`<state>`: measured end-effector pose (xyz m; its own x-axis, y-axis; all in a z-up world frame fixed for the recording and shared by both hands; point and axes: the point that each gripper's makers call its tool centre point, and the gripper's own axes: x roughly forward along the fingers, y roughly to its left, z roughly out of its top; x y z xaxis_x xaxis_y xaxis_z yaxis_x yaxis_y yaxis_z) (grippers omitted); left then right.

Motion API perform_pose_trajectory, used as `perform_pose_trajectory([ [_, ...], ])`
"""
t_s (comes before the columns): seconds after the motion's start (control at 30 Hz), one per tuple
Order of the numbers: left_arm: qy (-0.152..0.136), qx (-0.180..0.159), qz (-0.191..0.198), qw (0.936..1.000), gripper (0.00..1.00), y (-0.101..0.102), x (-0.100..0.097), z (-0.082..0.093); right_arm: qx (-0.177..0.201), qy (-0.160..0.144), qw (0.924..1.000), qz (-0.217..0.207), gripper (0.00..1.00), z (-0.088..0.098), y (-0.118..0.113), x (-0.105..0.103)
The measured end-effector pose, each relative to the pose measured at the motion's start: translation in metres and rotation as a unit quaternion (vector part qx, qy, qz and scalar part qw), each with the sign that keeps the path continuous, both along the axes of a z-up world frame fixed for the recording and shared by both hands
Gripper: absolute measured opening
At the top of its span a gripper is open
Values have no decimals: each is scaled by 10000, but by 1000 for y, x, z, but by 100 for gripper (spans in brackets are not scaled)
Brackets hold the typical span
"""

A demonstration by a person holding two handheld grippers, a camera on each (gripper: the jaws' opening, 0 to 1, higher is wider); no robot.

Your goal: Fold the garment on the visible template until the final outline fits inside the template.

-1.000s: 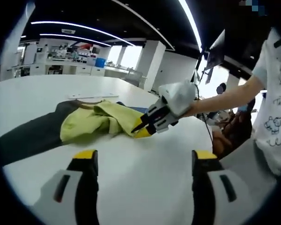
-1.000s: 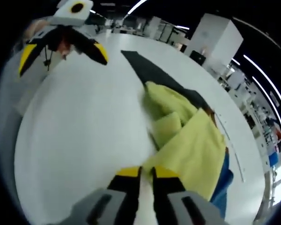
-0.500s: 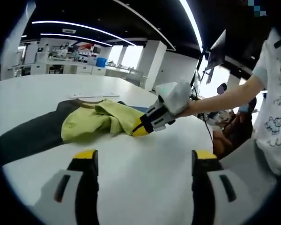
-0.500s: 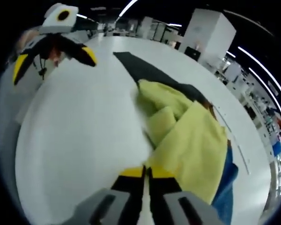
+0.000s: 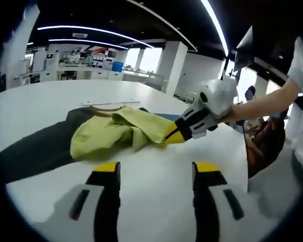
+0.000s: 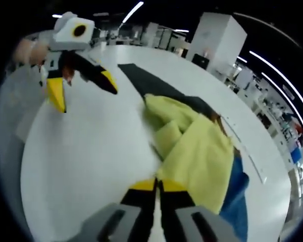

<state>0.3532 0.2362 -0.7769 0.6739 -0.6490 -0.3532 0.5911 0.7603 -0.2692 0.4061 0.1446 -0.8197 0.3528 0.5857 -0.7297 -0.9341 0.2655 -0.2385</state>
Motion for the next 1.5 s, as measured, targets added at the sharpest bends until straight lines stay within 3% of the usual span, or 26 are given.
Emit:
perform_pose_trajectory([
  [0.2,-11,86,24,10000,47,-10,23,-8,143,-53,9998,-96,0,10,-7,2],
  [0.5,162,244,167,9994,37,-8,51,-30,237,-57,9995,-204,0,21,-14,4],
  [0.67,160,223,222,9994,34,-13,58,-32,279,-84,9993,-233,0,24,-17,4],
  [0.83,140,401,172,9990,24,-20,62,-39,327,-101,9991,-253,0,29,-18,3],
  [0.93,196,320,259,9990,25,-25,68,-45,335,-109,9990,-271,0,30,-21,4],
  [1.17,192,302,325,9988,17,-32,74,-45,352,-110,9988,-328,0,34,-29,4],
  [1.33,187,304,325,9988,4,-34,76,-45,348,-110,9987,-345,0,34,-33,5],
  [1.5,222,325,358,9986,1,-32,77,-45,355,-102,9986,-371,0,36,-35,4],
])
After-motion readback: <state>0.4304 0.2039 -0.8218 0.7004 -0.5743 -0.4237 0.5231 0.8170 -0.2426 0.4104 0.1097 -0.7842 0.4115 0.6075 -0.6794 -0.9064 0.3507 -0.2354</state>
